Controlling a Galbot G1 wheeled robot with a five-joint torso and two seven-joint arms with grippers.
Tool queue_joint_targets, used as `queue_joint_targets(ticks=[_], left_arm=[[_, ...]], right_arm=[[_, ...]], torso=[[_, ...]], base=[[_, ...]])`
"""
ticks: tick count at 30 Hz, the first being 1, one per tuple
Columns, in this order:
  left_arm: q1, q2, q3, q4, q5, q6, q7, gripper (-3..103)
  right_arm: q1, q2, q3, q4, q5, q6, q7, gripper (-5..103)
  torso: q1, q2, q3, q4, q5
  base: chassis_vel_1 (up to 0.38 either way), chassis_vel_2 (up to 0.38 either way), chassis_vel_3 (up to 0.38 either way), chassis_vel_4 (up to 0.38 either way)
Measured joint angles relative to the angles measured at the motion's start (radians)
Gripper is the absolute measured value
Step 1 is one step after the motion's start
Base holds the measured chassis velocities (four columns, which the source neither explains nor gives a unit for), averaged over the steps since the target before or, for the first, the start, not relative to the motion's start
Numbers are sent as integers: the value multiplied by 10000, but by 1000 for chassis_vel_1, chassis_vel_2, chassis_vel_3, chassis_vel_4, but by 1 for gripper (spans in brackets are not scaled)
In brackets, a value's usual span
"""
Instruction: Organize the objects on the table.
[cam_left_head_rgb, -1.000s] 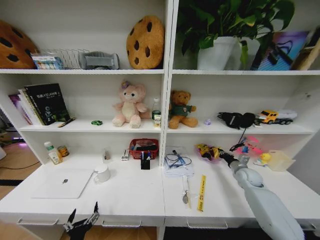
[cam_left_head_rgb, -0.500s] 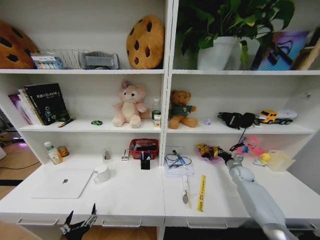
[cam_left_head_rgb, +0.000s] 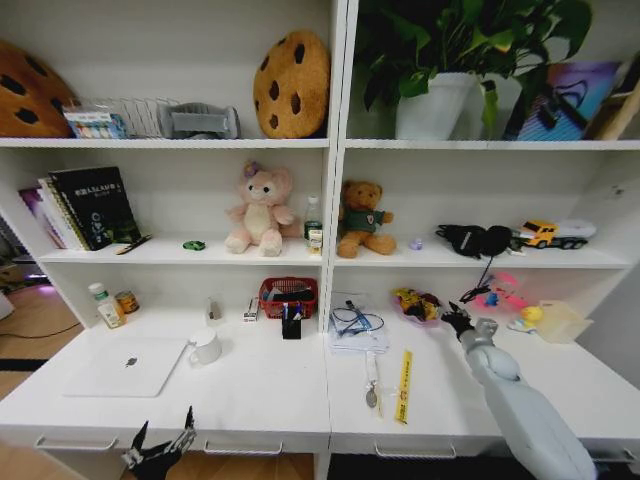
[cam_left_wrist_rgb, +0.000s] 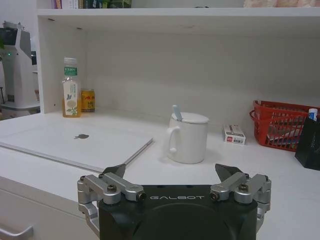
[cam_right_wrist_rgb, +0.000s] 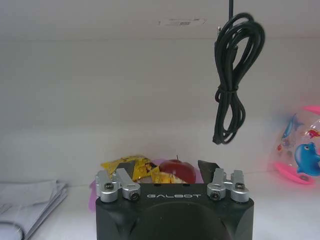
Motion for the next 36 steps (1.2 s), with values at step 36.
queue_joint_targets(ticks=[36], left_arm=[[424, 459, -238, -2534, 370, -218, 237, 98]], right_arm=[[-9686, 3597, 3062, 9061, -1422, 2357, -1085, 100]], torso=[[-1, -1, 2, 3, 2]], base=[[0, 0, 0, 0]])
